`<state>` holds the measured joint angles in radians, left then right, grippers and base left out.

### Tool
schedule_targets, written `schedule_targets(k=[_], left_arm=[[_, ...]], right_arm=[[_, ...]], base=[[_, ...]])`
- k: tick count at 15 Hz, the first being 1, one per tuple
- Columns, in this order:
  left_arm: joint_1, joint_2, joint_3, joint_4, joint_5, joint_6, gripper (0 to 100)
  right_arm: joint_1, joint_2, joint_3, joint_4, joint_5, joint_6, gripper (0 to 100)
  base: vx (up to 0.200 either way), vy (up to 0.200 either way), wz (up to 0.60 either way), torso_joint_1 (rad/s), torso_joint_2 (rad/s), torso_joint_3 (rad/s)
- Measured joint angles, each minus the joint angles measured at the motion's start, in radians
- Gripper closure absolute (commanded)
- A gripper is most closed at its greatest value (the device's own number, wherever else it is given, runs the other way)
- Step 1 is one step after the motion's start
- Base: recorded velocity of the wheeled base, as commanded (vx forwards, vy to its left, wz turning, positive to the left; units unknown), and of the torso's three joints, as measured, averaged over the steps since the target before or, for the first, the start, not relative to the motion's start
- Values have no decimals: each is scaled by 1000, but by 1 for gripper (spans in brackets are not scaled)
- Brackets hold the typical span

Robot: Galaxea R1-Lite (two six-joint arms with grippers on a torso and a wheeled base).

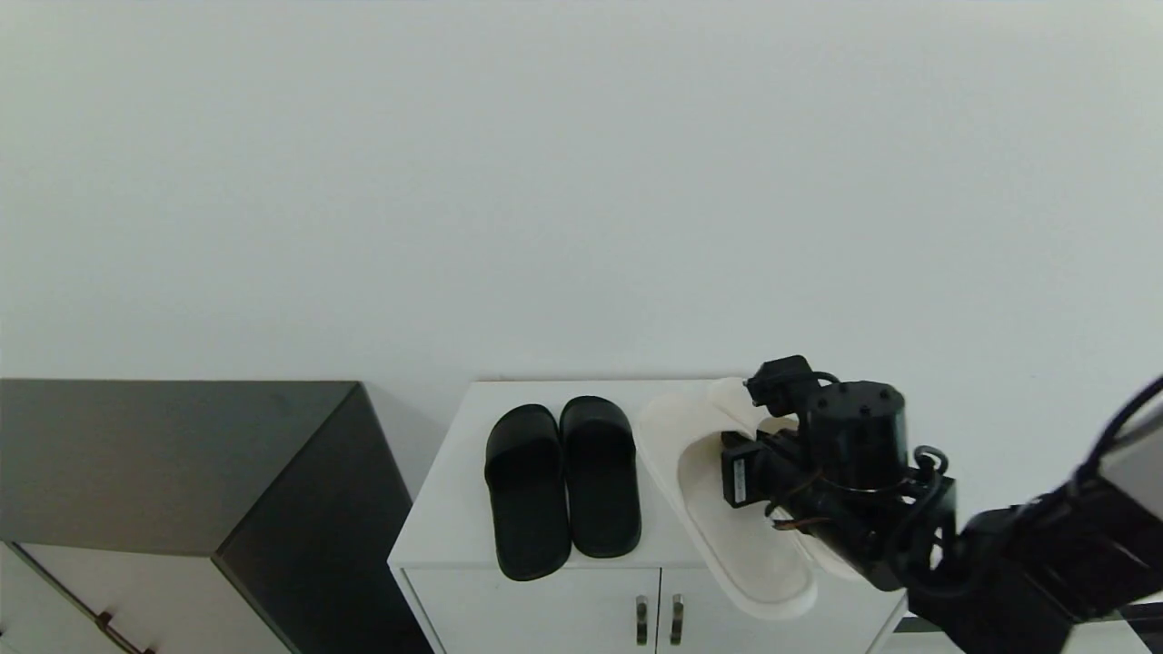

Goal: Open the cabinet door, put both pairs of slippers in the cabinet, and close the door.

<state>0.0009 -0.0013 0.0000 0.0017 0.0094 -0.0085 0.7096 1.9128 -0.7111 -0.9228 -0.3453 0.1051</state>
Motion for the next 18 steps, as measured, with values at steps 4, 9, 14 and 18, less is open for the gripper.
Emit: schedule_targets(k=[4, 9, 14, 18], left_arm=[[0, 0, 0, 0, -4, 7, 100], [0, 0, 0, 0, -4, 7, 100], [1, 0, 0, 0, -4, 7, 100], [0, 0, 0, 0, -4, 7, 100]], right_arm=[[44, -259, 102, 241, 179, -15, 100], [58, -353, 141, 259, 209, -15, 100], [60, -361, 154, 259, 227, -16, 100], [59, -349, 157, 257, 220, -19, 100]], base=[[-100, 0, 0, 0, 0, 2], [-200, 0, 0, 3, 2, -1], [-200, 0, 0, -4, 2, 2], [0, 0, 0, 0, 0, 0]])
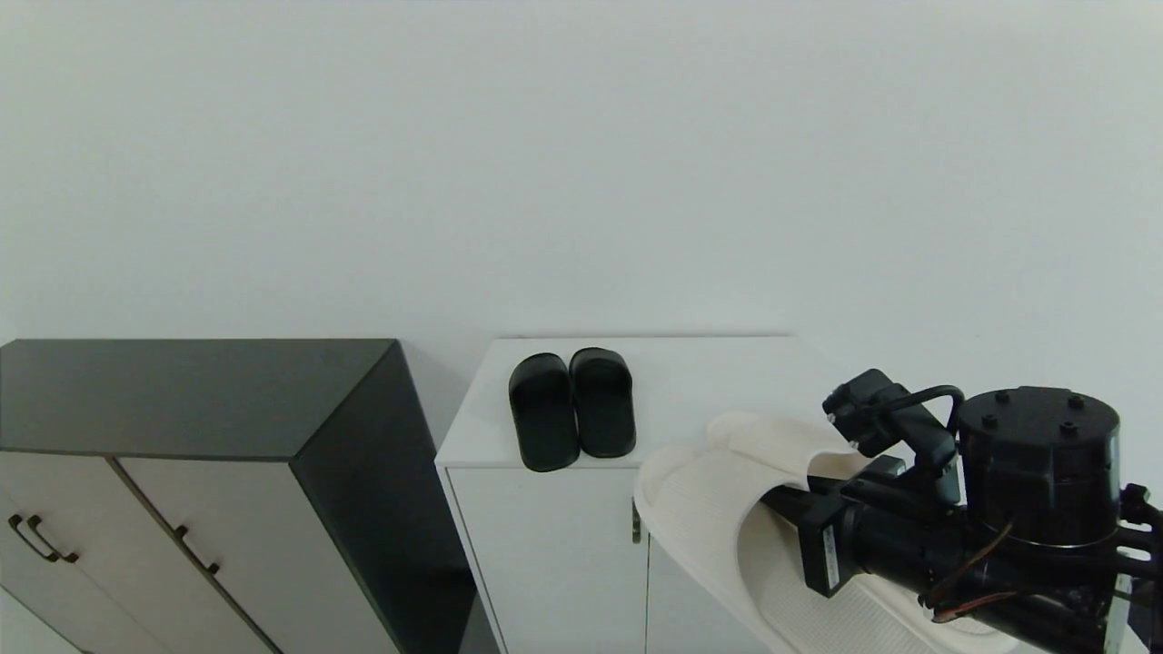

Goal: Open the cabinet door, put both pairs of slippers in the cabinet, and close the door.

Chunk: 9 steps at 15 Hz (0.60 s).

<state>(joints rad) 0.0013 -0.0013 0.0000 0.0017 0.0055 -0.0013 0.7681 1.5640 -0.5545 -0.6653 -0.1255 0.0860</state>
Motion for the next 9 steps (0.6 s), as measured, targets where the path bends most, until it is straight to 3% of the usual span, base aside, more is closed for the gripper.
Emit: schedule_targets(k=[9], left_arm=[[0, 0, 0, 0, 0, 0, 100]], right_arm=[[0, 29, 29, -1, -3, -41, 100]], base=[[0, 0, 0, 0, 0, 0]])
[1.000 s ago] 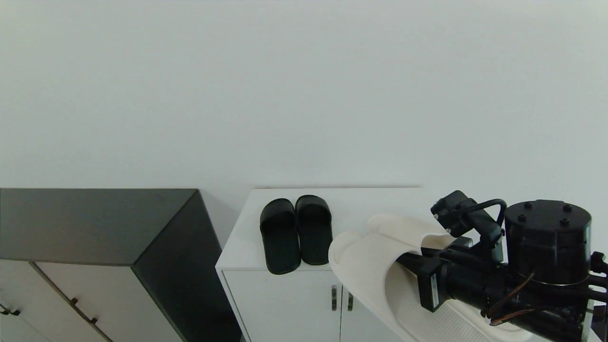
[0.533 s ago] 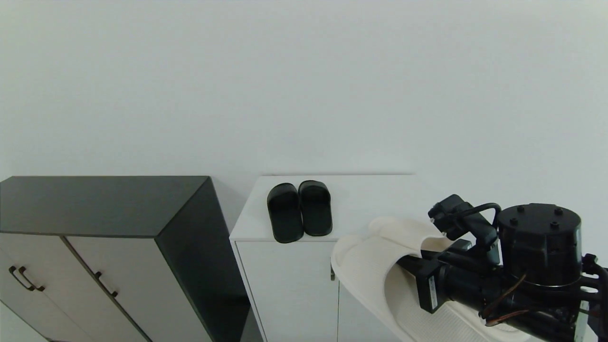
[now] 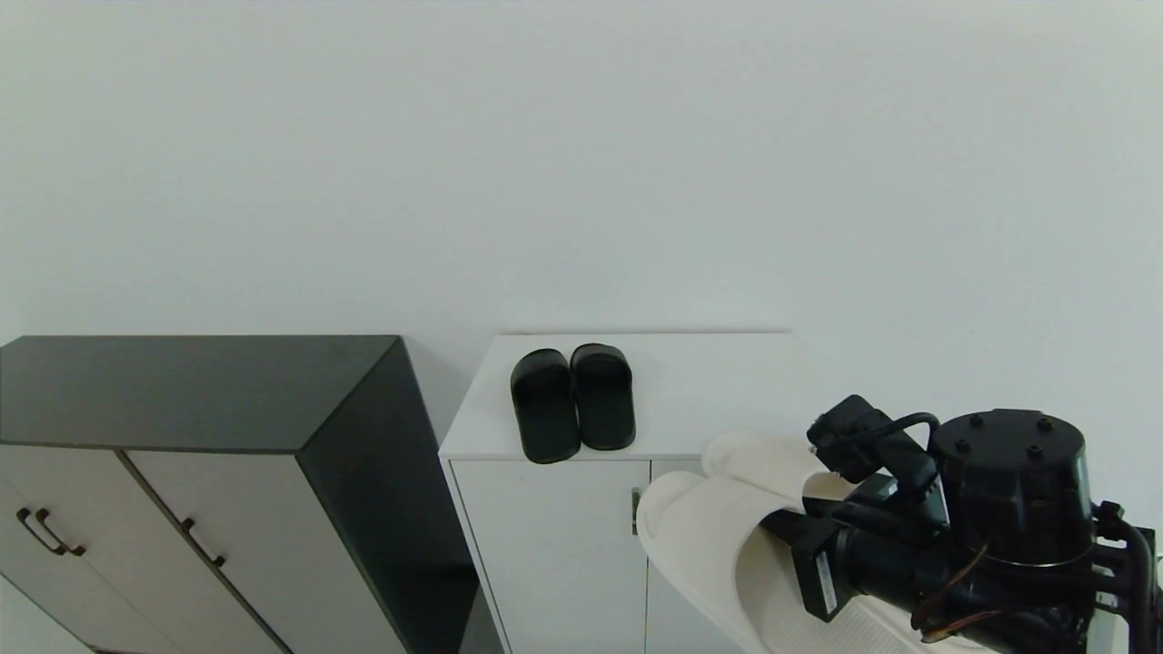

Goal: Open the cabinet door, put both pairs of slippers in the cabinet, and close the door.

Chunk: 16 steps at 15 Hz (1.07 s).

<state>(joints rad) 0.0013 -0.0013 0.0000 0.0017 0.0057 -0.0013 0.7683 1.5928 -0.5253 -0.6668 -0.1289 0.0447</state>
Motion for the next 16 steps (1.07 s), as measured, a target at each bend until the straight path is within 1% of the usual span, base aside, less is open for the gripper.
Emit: schedule_targets(k=[8, 16], left_arm=[[0, 0, 0, 0, 0, 0, 100], [0, 0, 0, 0, 1, -1, 100]], right_arm=[[0, 1, 11, -3, 0, 0, 100], [1, 0, 16, -3, 0, 0, 100]], base=[[0, 0, 0, -9, 17, 13], [0, 0, 0, -146, 333, 178]])
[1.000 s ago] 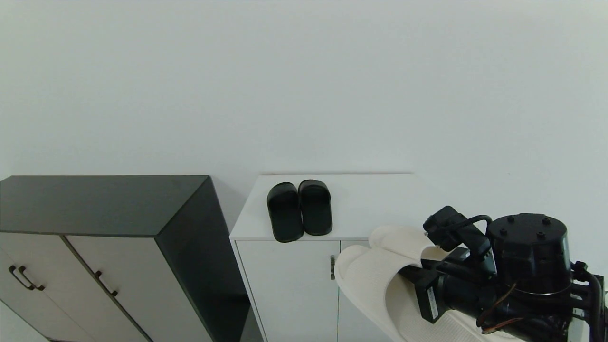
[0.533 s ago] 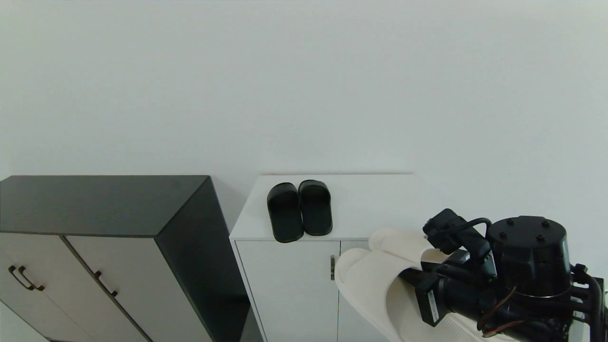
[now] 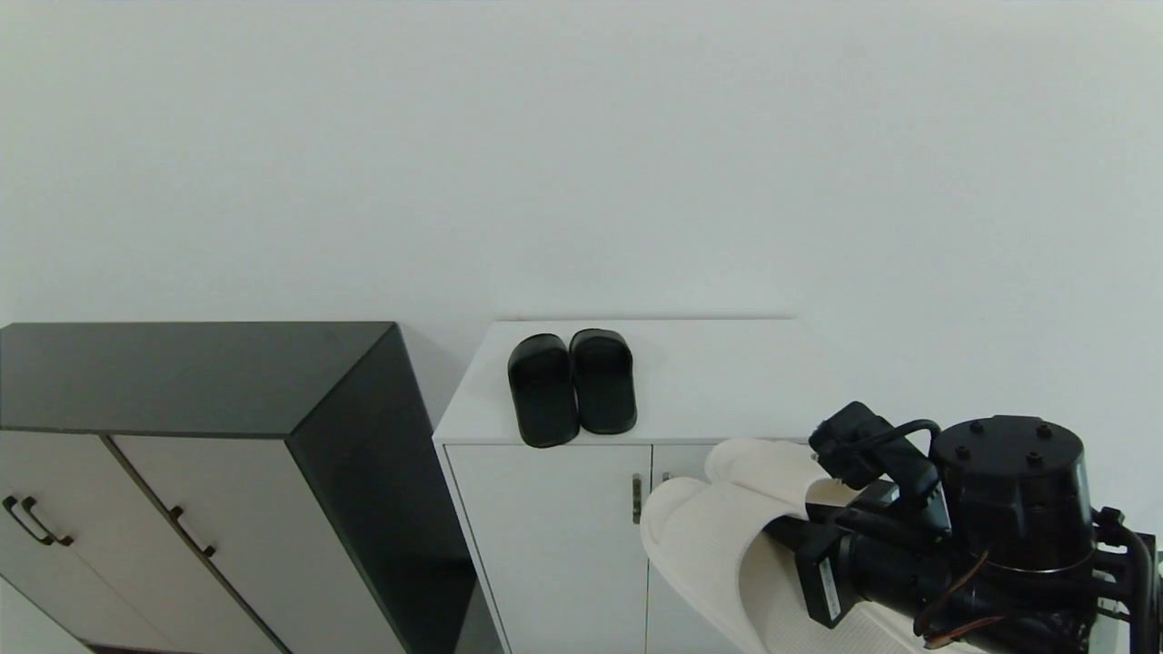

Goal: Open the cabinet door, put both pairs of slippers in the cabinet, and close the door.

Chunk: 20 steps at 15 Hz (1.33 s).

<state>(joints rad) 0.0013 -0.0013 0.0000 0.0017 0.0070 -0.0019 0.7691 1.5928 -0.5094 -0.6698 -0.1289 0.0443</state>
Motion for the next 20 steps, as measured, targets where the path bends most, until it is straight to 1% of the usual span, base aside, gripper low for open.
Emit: schedule_targets(k=[2, 3, 11, 20], left_arm=[[0, 0, 0, 0, -1, 0, 100], [0, 0, 0, 0, -1, 0, 0], [0, 0, -1, 1, -1, 0, 0], [0, 2, -2, 3, -1, 2, 0]], right_arm=[[0, 0, 0, 0, 0, 0, 100], [0, 0, 0, 0, 0, 0, 100], [5, 1, 12, 0, 0, -1, 100], [8, 1, 16, -4, 1, 0, 100]], base=[[0, 0, 0, -161, 337, 183], [0, 0, 0, -154, 354, 193], [0, 0, 0, -171, 391, 217], [0, 0, 0, -220, 545, 313]])
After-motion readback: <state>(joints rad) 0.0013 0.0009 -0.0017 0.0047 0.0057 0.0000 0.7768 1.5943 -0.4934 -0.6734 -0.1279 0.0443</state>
